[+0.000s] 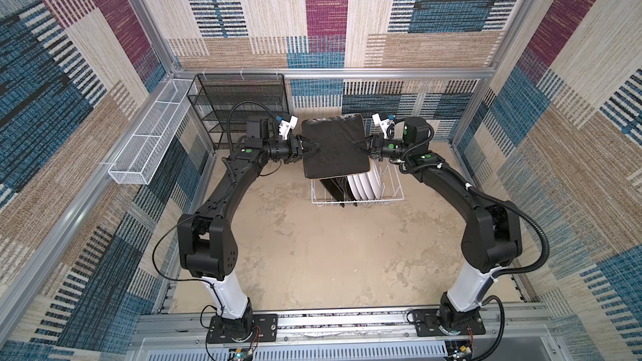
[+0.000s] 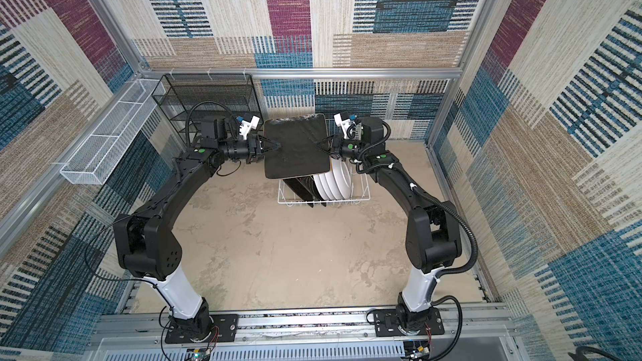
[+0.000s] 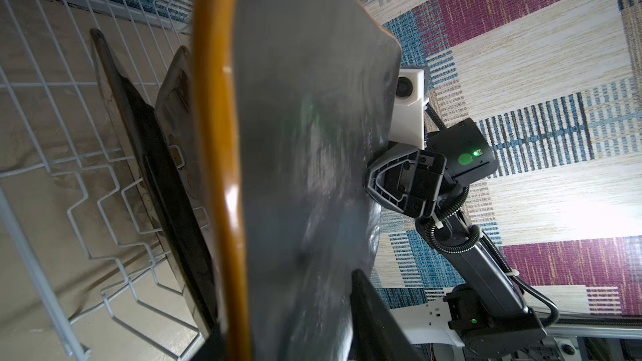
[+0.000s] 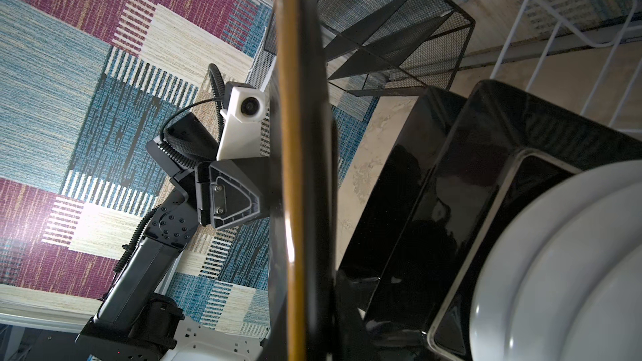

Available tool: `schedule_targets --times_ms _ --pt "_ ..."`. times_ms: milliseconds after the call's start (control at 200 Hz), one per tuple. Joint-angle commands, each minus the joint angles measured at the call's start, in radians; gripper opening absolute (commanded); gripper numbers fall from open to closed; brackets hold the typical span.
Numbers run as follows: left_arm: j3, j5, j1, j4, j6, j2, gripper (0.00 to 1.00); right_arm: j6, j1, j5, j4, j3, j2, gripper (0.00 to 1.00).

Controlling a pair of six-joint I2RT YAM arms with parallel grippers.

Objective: Unload the plates from the dish rack
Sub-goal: Place a plate at the top-left of the table.

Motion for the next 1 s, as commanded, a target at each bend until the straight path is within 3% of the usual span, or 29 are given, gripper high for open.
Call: schedule_targets --times_ms 0,165,411,516,881,992 --pt "-0.007 0.025 -0.001 0.033 -0.012 -0.007 0.42 0.02 0.004 -0.041 0.103 0.018 0.002 0.0" --pt "-0.03 0.027 -0.001 0.069 -0.031 -0.011 0.39 0.023 0.029 -0.047 0.094 0.038 0.018 0.0" --pt "-0.029 0.031 0.0 0.081 -0.042 -0.013 0.24 0.043 0.044 -0.018 0.115 0.023 0.015 0.0" --pt "-0.033 0.028 0.0 0.085 -0.046 -0.016 0.23 0.071 0.044 -0.007 0.155 -0.005 0.008 0.0" --pt "-0.036 0.026 0.003 0.131 -0.087 -0.021 0.45 0.158 0.044 0.043 0.261 -0.071 -0.015 0.0" --pt "-0.036 0.025 0.005 0.147 -0.099 -0.019 0.44 0.189 0.044 0.056 0.303 -0.095 -0.026 0.0"
